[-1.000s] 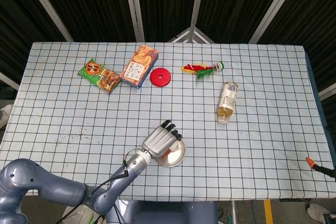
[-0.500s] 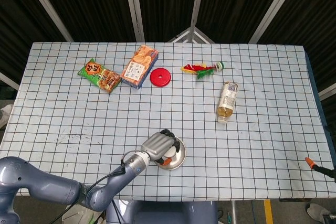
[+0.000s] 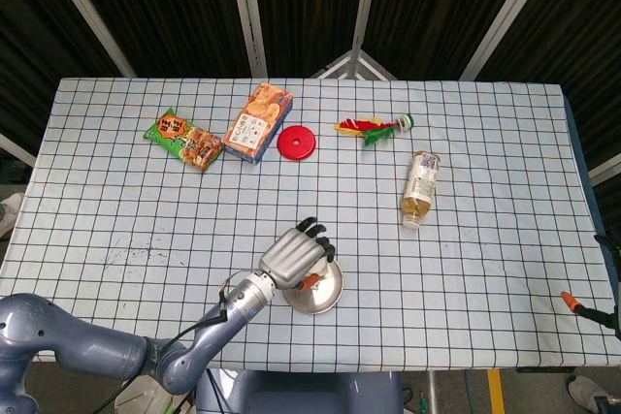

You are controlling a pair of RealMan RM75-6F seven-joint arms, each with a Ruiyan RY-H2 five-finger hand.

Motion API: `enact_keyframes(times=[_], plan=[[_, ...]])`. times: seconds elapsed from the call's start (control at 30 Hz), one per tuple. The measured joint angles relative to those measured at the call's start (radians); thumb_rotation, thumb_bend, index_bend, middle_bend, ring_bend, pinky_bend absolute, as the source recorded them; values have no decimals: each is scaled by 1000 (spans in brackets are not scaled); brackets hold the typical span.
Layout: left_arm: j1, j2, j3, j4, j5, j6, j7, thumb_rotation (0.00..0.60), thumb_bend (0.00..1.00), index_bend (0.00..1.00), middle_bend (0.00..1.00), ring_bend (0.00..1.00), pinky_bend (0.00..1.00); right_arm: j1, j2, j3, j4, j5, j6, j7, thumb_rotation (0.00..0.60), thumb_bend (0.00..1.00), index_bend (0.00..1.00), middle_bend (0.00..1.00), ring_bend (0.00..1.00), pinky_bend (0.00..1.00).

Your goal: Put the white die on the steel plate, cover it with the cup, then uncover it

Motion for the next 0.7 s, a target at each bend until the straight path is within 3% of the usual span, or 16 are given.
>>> enact_keyframes(times=[0.2,0.37,0.57,0.7], plan=[[43,85,-65,-89,42,53,-89,600,514,410,388,166,98,-1,-1,0,0,2,2,0,600,97,213,121,136,72],[100,270,-91,-180,44,101,-100,600,511,411,388,166,98,-3,1,-2,-12,-9,10,-6,600,96,213,121,136,72],[213,498,-53,-184,32,109,-135,600,505,411,387,165,98,-2,-2,-6,-24,-22,17,-22,600,96,213,120,136,72],[263,521,-21,-98,34,71,-243,600,506,412,386,165,98,7,-9,-7,-19,-16,1,-34,600,96,213,120,136,72]])
